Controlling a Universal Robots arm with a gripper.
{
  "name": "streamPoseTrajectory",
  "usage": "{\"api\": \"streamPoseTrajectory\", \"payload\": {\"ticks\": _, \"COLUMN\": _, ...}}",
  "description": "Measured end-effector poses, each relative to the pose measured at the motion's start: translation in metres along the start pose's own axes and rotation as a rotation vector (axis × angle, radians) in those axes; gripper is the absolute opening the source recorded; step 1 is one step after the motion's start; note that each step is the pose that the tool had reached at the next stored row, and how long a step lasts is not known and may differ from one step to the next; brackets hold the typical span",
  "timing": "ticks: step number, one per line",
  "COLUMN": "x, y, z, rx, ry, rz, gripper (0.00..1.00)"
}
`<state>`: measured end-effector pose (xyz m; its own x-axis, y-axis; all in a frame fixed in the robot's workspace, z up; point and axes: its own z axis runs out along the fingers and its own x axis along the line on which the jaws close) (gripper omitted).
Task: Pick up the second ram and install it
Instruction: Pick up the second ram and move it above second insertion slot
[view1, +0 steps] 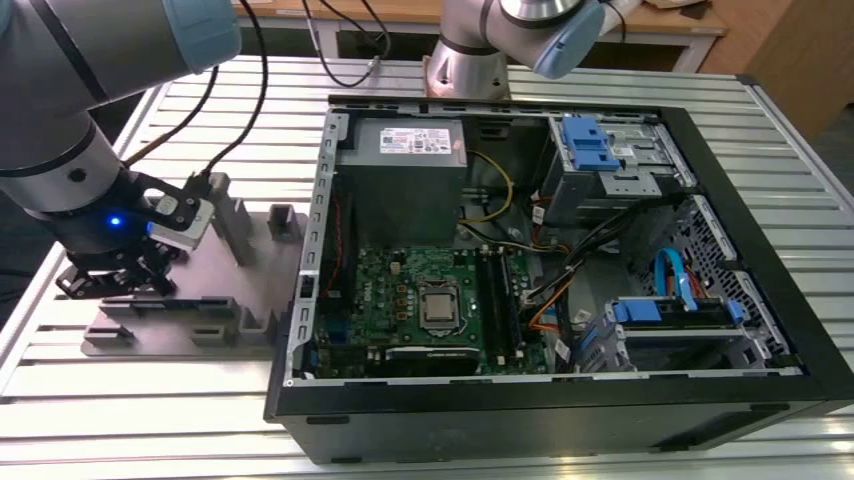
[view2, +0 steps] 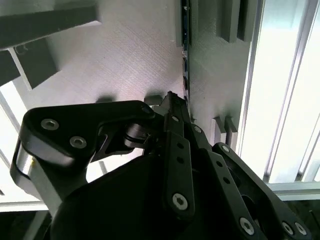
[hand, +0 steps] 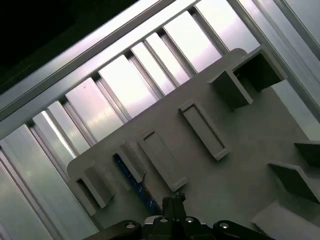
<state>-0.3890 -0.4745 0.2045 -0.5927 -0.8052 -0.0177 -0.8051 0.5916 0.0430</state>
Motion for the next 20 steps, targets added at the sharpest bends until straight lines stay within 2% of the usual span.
{"api": "streamPoseTrajectory", "payload": {"ticks": 20, "x": 0.0, "y": 0.0, "z": 0.0003, "rx": -0.0044, "ry": 0.0107, "rz": -0.248, "gripper": 0.14}}
